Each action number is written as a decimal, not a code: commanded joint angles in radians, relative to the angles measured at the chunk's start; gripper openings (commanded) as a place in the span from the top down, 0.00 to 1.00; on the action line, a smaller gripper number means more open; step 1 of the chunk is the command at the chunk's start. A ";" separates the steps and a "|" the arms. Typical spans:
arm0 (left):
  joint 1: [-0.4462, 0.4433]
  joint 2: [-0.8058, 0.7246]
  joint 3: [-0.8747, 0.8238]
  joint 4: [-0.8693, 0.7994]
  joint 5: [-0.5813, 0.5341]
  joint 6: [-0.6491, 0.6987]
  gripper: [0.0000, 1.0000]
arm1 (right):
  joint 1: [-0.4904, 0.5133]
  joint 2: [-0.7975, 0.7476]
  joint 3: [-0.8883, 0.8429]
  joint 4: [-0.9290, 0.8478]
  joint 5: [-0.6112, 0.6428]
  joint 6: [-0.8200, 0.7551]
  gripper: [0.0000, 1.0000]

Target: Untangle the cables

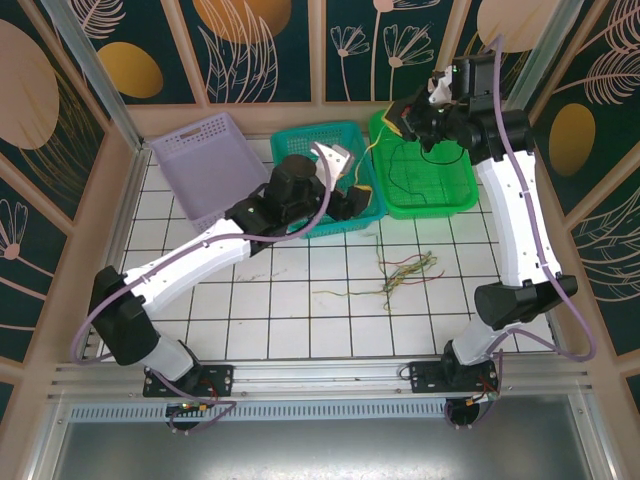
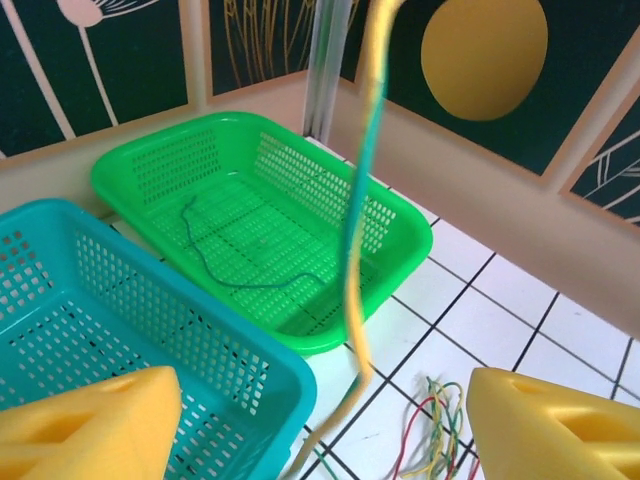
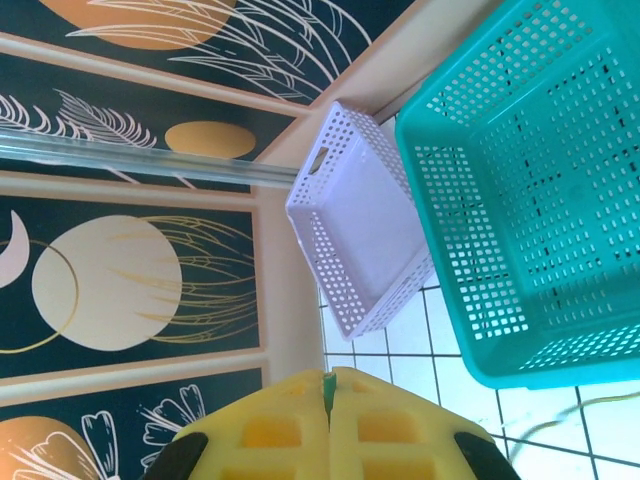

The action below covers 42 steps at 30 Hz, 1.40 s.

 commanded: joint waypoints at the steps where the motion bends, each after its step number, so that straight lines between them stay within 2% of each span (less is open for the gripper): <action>1: -0.014 0.047 0.009 0.079 -0.081 0.108 0.27 | 0.009 -0.008 -0.007 0.006 -0.019 0.024 1.00; 3: -0.015 0.055 -0.002 0.108 -0.129 0.104 0.34 | 0.009 -0.017 -0.021 0.014 -0.023 0.029 1.00; 4: -0.015 0.055 -0.009 0.123 -0.151 0.100 0.46 | 0.009 -0.022 -0.027 0.017 -0.022 0.030 1.00; 7: -0.015 0.035 -0.020 0.137 -0.212 0.069 0.92 | 0.005 -0.033 -0.042 0.020 -0.006 0.033 1.00; 8: -0.015 0.017 -0.028 0.142 -0.227 0.052 1.00 | 0.001 -0.037 -0.045 0.020 0.003 0.032 1.00; 12: -0.013 -0.083 -0.087 0.142 -0.237 -0.017 1.00 | -0.021 -0.045 -0.055 0.028 0.025 0.033 1.00; 15: -0.002 -0.142 -0.102 0.086 -0.129 -0.064 1.00 | -0.028 -0.041 -0.066 0.069 0.001 0.028 0.99; 17: 0.025 -0.168 -0.086 0.020 -0.070 -0.114 1.00 | -0.029 -0.041 -0.070 0.105 -0.015 0.024 0.61; 18: 0.048 -0.176 -0.072 -0.006 -0.061 -0.147 1.00 | -0.029 -0.044 -0.068 0.111 -0.009 0.021 0.50; 20: 0.133 -0.194 -0.043 -0.080 -0.057 -0.223 1.00 | -0.030 -0.058 -0.053 0.109 0.042 0.002 0.40; 24: 0.302 -0.215 0.000 -0.160 -0.084 -0.281 1.00 | -0.030 -0.127 -0.104 0.167 0.123 -0.020 0.36; 28: 0.451 -0.133 0.113 -0.237 -0.146 -0.241 1.00 | -0.016 -0.195 -0.235 0.254 0.114 -0.014 0.37; 31: 0.576 -0.056 0.169 -0.218 -0.191 -0.236 1.00 | 0.023 -0.227 -0.318 0.305 0.103 -0.011 0.38; 34: 0.679 0.019 0.211 -0.131 -0.240 -0.238 1.00 | 0.073 -0.254 -0.393 0.339 0.119 0.003 0.39; 37: 0.743 0.108 0.286 -0.062 -0.249 -0.229 1.00 | 0.106 -0.281 -0.457 0.363 0.139 0.026 0.40; 42: 0.789 0.291 0.444 -0.061 -0.258 -0.152 1.00 | 0.124 -0.308 -0.516 0.372 0.160 0.048 0.41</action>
